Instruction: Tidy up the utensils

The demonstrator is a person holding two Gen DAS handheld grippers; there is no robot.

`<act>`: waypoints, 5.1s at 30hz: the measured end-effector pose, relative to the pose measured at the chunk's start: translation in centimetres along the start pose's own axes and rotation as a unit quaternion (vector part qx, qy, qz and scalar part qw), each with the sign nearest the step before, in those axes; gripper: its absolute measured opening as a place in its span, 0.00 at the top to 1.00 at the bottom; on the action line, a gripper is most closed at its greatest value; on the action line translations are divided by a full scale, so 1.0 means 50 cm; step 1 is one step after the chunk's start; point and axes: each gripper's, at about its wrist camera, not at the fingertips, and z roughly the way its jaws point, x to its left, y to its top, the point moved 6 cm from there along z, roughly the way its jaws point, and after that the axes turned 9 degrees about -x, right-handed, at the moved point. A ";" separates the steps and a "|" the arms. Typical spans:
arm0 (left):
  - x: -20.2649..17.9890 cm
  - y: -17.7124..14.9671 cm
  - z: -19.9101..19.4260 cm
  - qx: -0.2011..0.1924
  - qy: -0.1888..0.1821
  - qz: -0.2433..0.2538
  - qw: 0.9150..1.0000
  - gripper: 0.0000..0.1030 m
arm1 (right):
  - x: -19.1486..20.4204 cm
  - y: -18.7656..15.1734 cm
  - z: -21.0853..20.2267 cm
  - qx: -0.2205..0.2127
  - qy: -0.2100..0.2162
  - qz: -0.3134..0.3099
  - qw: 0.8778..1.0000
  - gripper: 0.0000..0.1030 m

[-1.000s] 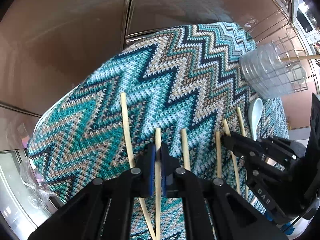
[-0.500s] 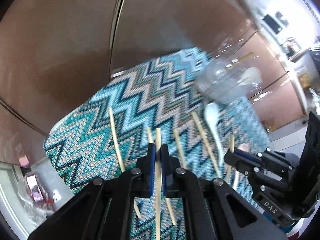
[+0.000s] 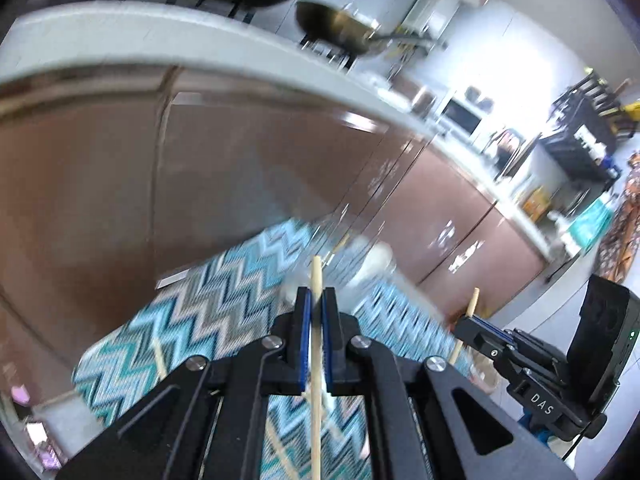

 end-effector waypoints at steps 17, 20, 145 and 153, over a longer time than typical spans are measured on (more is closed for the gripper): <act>-0.143 0.233 0.221 -0.224 0.005 0.048 0.973 0.96 | -0.193 0.202 0.129 -0.215 -0.045 0.013 0.975 0.94; -0.146 0.224 0.272 -0.237 0.023 0.059 0.969 0.96 | -0.226 0.184 0.172 -0.216 -0.053 0.019 0.975 0.94; -0.023 -0.065 -0.254 -0.185 0.114 0.139 0.966 0.31 | 0.123 -0.099 -0.231 -0.118 -0.098 -0.045 0.987 0.00; 0.068 -0.126 -0.081 -0.018 0.103 0.090 0.990 0.31 | 0.056 -0.156 -0.080 -0.010 -0.045 0.001 0.999 0.21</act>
